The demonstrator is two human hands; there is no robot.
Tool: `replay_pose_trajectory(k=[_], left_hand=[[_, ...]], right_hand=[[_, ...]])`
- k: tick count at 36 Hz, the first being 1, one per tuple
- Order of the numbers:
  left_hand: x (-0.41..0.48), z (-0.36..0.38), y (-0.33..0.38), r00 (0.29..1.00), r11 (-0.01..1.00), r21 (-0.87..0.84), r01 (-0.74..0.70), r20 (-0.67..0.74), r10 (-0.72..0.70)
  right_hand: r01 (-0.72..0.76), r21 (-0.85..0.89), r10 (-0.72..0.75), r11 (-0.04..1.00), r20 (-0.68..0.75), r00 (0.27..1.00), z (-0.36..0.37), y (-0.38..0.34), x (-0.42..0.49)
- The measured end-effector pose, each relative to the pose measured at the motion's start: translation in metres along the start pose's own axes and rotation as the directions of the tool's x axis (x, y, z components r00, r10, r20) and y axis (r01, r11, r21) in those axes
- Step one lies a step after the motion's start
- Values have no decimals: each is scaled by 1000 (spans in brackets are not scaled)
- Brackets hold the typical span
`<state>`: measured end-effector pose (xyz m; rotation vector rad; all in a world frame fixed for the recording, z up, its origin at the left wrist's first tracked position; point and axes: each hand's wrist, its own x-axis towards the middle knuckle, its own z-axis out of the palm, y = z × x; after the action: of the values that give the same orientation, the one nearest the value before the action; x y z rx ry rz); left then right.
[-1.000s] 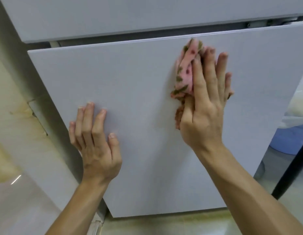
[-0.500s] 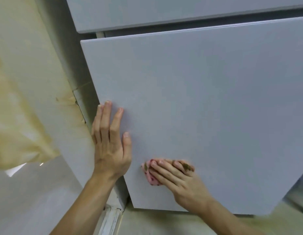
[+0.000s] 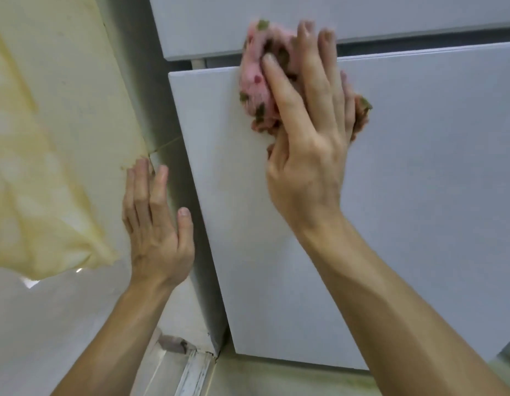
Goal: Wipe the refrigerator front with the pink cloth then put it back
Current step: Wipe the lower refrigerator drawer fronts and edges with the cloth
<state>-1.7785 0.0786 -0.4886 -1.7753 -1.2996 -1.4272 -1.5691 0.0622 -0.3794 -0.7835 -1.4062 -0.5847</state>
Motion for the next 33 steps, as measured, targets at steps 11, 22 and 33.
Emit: replay_pose_trajectory(k=[11, 22, 33], left_hand=[[5, 0, -13, 1000, 999, -49, 15, 28, -14], [5, -6, -12, 999, 996, -85, 25, 49, -21], [5, -8, -13, 1000, 991, -137, -4, 14, 6]], right_hand=[[383, -7, -318, 924, 544, 776, 8, 1, -147], [399, 83, -343, 913, 687, 641, -11, 12, -174], [148, -51, -136, 988, 179, 974, 65, -47, 7]])
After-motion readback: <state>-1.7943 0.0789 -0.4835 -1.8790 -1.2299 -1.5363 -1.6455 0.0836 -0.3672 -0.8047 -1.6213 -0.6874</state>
